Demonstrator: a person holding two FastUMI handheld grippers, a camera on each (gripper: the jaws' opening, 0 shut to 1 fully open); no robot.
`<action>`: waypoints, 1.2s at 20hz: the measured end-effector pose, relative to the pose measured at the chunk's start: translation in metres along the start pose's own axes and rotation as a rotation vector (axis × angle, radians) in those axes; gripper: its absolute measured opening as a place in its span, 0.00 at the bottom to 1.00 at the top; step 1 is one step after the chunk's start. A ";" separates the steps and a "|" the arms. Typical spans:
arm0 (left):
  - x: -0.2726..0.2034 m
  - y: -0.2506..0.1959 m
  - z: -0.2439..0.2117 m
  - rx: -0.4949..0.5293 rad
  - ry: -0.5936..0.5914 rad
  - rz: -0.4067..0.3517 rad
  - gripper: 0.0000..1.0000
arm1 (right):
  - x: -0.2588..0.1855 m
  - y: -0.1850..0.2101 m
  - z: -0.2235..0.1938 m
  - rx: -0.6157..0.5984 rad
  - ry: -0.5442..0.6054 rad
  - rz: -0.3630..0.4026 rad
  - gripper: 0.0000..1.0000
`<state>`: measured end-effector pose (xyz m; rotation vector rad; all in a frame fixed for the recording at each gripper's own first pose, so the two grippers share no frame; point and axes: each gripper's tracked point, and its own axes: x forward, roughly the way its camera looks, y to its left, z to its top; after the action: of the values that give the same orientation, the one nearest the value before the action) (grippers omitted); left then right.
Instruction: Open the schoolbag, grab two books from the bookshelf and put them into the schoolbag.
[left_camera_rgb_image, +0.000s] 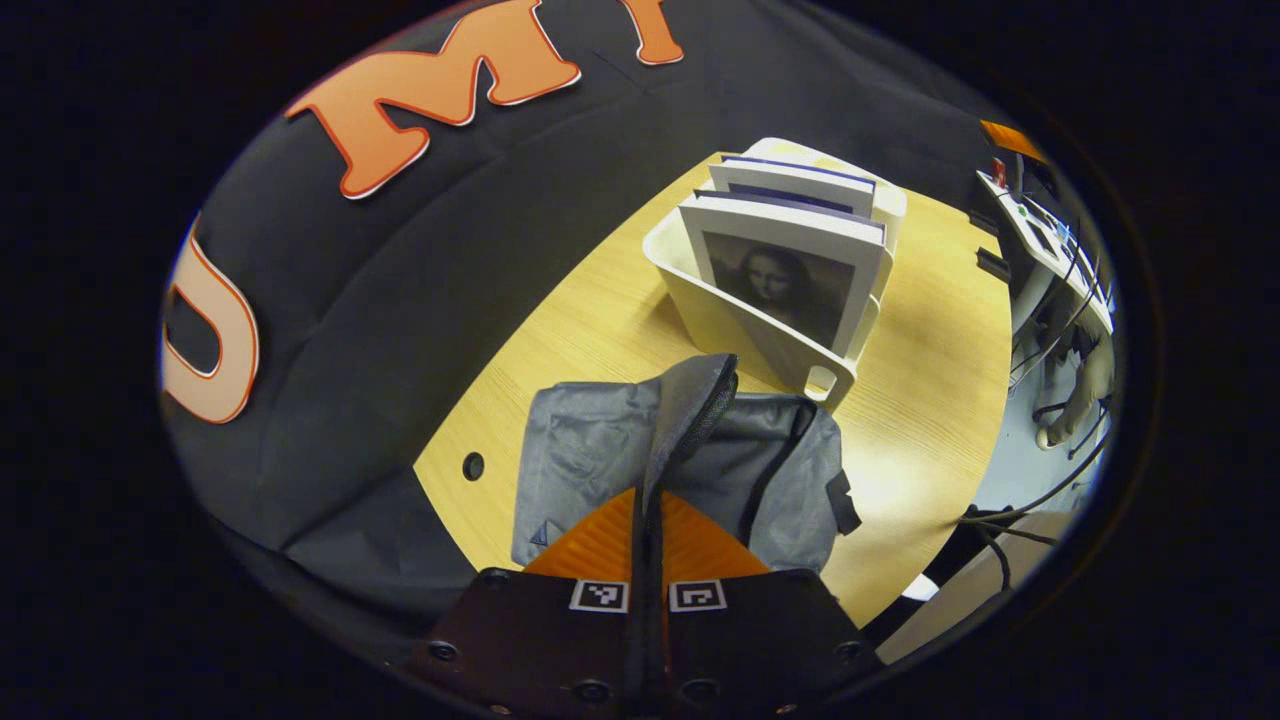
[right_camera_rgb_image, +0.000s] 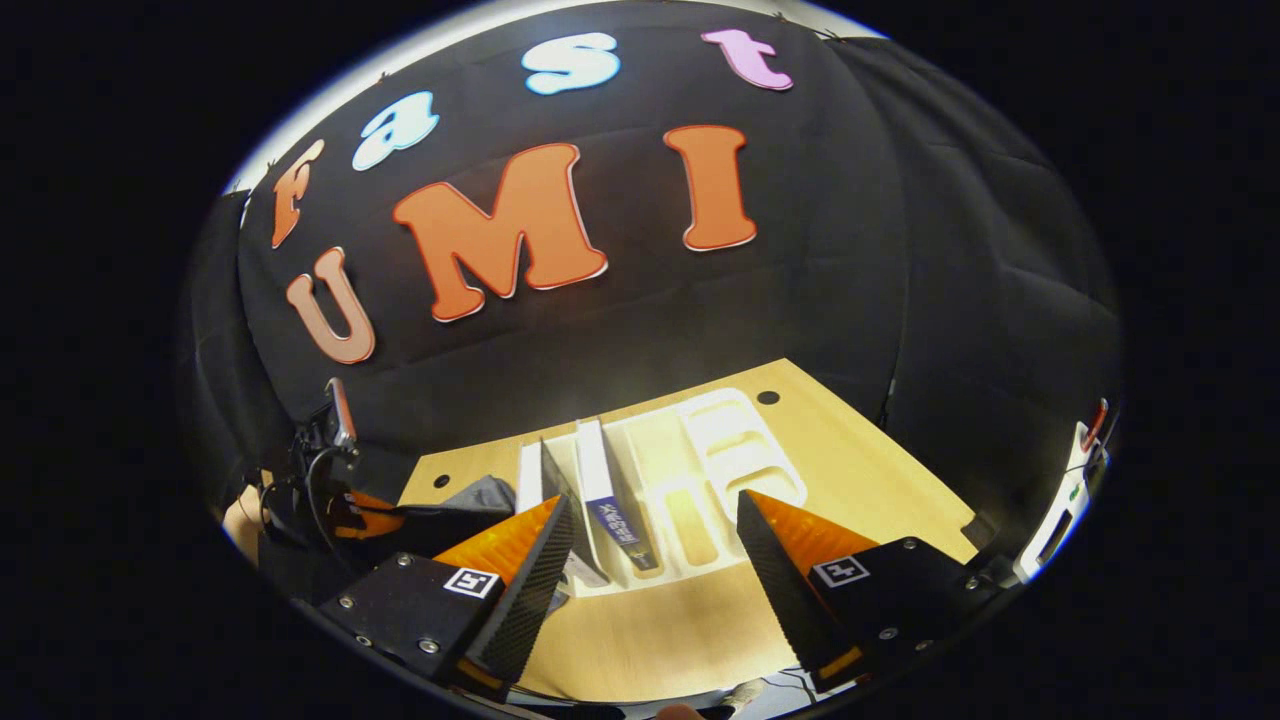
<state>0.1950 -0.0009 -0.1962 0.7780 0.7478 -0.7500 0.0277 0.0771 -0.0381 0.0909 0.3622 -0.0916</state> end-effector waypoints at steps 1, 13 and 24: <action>-0.003 0.009 0.001 -0.007 -0.010 0.003 0.01 | -0.002 0.009 0.001 -0.024 0.009 0.001 0.98; -0.003 0.047 0.012 -0.115 -0.071 0.013 0.01 | 0.036 0.110 0.016 -0.159 0.326 0.183 0.98; 0.001 0.061 0.003 -0.197 -0.092 0.008 0.01 | 0.138 0.157 0.012 -0.377 0.643 0.134 0.99</action>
<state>0.2454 0.0264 -0.1755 0.5648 0.7229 -0.6888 0.1770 0.2219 -0.0649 -0.2356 1.0066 0.1447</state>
